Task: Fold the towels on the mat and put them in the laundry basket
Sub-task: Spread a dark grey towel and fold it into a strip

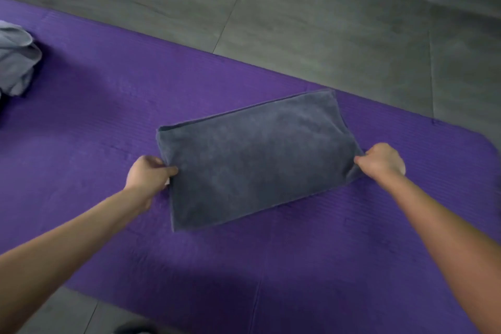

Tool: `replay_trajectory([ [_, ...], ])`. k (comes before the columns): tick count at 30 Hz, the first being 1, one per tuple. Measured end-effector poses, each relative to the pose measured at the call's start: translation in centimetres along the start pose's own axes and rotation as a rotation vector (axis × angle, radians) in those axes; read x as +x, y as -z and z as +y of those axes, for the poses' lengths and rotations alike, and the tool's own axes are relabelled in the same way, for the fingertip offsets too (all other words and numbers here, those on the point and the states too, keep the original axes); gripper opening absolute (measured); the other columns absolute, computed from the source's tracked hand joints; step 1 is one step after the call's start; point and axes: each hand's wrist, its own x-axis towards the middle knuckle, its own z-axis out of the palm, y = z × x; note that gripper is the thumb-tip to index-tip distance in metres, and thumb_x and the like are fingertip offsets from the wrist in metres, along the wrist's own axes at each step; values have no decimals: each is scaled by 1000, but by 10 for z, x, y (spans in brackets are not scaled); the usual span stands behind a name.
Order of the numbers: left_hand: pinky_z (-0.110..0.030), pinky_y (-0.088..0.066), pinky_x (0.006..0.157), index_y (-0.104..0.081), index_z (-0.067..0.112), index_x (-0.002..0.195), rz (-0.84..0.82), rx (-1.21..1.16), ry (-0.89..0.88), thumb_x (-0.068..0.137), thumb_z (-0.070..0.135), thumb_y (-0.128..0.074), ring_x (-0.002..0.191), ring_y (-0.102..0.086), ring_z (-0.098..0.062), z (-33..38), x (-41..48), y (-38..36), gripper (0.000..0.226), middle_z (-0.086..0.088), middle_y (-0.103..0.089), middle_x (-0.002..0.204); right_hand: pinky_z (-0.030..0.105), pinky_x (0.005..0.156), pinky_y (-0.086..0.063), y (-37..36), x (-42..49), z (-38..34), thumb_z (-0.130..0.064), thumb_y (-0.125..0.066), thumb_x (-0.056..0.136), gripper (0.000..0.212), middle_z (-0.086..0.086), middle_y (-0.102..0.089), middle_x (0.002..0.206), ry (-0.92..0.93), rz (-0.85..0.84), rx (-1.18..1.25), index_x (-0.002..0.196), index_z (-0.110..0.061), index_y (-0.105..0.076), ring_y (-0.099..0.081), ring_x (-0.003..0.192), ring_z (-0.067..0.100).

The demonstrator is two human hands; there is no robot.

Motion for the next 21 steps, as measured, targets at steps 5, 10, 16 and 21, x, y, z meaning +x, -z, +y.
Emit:
replay_trajectory([
  [5,-42,-41,88,-54,4,111,111,513,-439,80,23,-71,102,-57,-36,2,0,13,39,-16,-64,105,34,71,-44,-23,-91,59,-39,-51,90,42,19,-64,108,-73,-196,-97,107,-2,-62,-63,100,35],
  [10,-36,-52,75,-68,13,96,-173,879,-1256,78,50,-48,88,-54,-23,-25,-31,24,45,-4,-62,93,42,68,-47,-45,-164,101,-38,-58,82,36,11,-65,88,549,376,-315,95,-5,-66,-62,75,33],
  [16,-36,-56,59,-58,12,105,-276,1149,-1390,52,13,-74,88,-52,-24,-51,-25,24,56,-6,-56,100,47,94,-39,-75,-164,121,-28,-65,74,36,6,-67,104,884,383,-419,105,-10,-70,-64,90,25],
  [21,-34,-52,48,-63,5,80,-263,1132,-1353,56,5,-51,57,-61,-33,-41,-32,20,26,-10,-61,74,30,80,-35,-65,-168,108,-13,-41,73,30,-5,-66,78,792,367,-122,80,-15,-70,-64,67,20],
])
